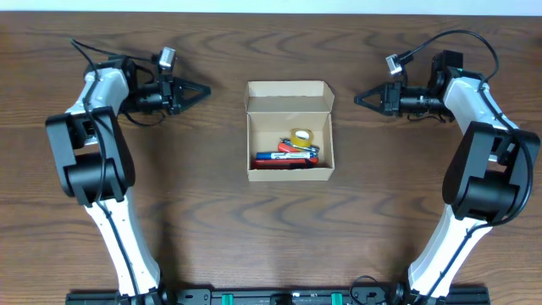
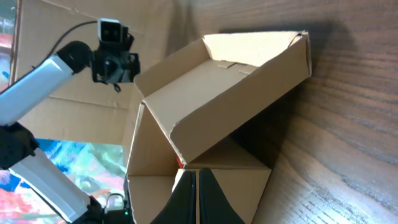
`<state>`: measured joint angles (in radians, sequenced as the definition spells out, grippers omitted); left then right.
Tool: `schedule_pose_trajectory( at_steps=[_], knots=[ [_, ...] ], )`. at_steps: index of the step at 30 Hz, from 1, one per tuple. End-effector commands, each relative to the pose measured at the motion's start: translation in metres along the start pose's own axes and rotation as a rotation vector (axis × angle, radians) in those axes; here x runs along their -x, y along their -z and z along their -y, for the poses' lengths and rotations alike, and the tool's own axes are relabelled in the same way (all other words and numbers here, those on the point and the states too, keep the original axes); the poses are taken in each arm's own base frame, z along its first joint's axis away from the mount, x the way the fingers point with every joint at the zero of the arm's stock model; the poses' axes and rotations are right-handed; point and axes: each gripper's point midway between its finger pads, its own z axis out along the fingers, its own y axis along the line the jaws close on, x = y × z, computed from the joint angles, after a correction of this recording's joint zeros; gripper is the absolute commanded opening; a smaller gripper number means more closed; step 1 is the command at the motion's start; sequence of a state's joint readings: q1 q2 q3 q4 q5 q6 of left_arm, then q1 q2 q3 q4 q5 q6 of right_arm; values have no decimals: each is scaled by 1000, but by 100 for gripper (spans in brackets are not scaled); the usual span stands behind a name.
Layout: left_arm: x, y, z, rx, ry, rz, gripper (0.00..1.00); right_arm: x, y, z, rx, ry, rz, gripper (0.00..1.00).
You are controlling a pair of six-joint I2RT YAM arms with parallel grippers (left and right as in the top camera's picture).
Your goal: Pack container
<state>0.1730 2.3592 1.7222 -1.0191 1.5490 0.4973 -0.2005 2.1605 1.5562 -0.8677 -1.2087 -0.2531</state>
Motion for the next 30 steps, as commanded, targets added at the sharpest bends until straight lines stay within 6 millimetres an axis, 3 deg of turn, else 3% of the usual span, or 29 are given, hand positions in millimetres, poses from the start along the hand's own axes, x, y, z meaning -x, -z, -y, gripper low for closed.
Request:
schedule_pose_trajectory(
  at_steps=[1,15,24,30],
  knots=[
    [0,-3,-3,-31,11,8,6,-1,-7,3,60,-34,3,1],
    [-13,-26,-50,-38,199,-40,6,-16,-31,48,196,-247,-2,1],
    [8,-45,-55,-39,227,-62,6,-13,-43,49,205,-270,-16,1],
    [10,-51,-59,-15,230,-70,6,-8,-57,44,209,-257,-32,1]
  ],
)
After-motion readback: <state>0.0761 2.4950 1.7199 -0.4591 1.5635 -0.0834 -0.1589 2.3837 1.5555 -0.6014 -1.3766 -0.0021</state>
